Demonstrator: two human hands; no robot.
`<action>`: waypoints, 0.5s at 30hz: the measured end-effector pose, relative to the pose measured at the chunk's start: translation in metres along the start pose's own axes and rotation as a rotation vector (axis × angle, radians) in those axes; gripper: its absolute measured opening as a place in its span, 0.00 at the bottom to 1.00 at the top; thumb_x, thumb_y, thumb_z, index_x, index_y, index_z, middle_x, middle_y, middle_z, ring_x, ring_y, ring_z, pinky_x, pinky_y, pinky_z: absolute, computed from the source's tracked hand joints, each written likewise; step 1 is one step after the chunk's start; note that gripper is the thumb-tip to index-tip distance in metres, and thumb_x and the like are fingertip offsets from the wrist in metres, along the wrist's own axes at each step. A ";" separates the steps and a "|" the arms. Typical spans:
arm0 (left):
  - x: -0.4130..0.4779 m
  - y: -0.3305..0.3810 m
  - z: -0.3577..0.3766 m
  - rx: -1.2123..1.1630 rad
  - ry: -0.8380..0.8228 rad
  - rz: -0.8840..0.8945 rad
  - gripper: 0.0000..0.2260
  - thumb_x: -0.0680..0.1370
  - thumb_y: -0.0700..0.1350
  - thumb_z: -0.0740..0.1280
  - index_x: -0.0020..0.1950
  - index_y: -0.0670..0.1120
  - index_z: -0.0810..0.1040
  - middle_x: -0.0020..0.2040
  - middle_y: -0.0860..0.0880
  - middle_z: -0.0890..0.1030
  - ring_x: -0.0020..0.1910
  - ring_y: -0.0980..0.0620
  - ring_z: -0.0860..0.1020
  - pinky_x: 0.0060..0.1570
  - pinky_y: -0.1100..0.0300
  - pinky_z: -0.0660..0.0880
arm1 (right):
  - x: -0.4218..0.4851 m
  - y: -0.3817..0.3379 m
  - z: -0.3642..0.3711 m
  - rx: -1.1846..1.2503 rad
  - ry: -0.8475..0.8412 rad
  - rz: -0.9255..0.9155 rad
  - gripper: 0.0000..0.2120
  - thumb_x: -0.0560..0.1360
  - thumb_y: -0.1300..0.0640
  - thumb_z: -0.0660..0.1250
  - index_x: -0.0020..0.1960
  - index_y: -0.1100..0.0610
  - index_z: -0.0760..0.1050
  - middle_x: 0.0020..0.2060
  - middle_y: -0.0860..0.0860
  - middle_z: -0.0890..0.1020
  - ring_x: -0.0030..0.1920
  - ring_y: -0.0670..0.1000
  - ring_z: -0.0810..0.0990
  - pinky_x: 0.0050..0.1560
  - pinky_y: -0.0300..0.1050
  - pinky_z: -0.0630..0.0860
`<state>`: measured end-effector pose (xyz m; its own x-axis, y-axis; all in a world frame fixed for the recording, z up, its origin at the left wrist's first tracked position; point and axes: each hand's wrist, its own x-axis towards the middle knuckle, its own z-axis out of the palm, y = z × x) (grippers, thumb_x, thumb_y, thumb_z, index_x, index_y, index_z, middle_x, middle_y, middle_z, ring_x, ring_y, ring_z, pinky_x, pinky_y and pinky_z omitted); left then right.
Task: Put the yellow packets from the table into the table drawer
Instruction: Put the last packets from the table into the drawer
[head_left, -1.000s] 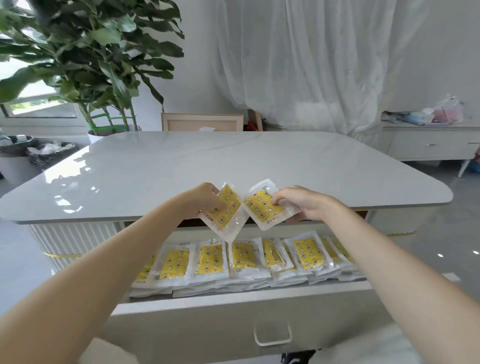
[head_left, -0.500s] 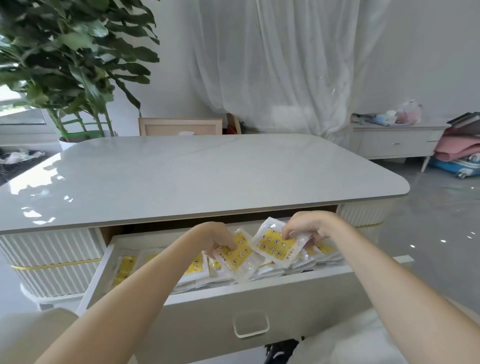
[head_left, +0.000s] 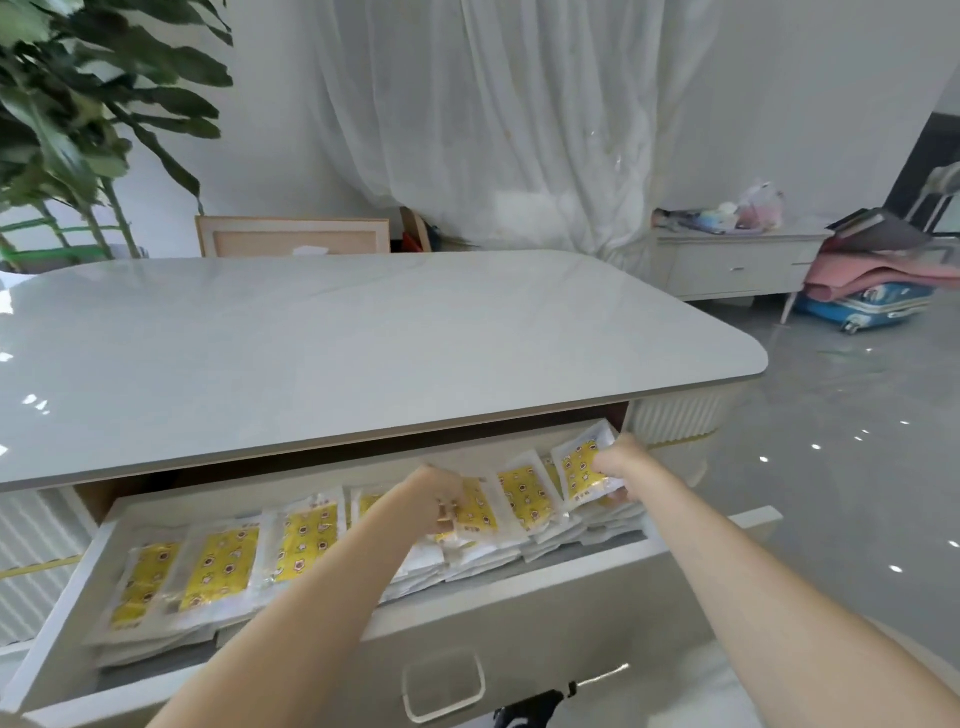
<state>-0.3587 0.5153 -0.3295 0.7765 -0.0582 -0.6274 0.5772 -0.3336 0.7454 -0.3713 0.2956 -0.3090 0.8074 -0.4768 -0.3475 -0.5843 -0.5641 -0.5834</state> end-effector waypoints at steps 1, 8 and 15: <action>0.003 -0.001 0.004 0.072 0.038 0.024 0.13 0.77 0.31 0.61 0.61 0.38 0.69 0.52 0.41 0.72 0.51 0.44 0.74 0.52 0.56 0.73 | 0.003 0.003 0.000 -0.013 0.020 0.007 0.13 0.77 0.64 0.60 0.61 0.60 0.67 0.49 0.58 0.73 0.33 0.55 0.75 0.25 0.42 0.69; -0.006 -0.003 0.021 0.709 0.166 0.183 0.36 0.78 0.38 0.60 0.78 0.49 0.40 0.76 0.40 0.47 0.74 0.40 0.55 0.68 0.55 0.65 | 0.016 0.014 0.002 0.013 0.133 0.012 0.09 0.75 0.65 0.63 0.56 0.62 0.73 0.44 0.56 0.77 0.43 0.57 0.78 0.40 0.46 0.78; -0.017 -0.017 0.020 1.172 -0.053 0.413 0.38 0.76 0.48 0.66 0.78 0.54 0.45 0.77 0.46 0.35 0.75 0.36 0.35 0.72 0.38 0.51 | 0.014 0.016 0.012 -0.306 0.148 -0.130 0.26 0.74 0.70 0.60 0.70 0.56 0.68 0.65 0.56 0.73 0.64 0.57 0.73 0.58 0.49 0.75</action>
<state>-0.3870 0.5031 -0.3357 0.8195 -0.3872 -0.4224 -0.3020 -0.9183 0.2559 -0.3682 0.2871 -0.3321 0.8689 -0.4677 -0.1618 -0.4932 -0.7912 -0.3616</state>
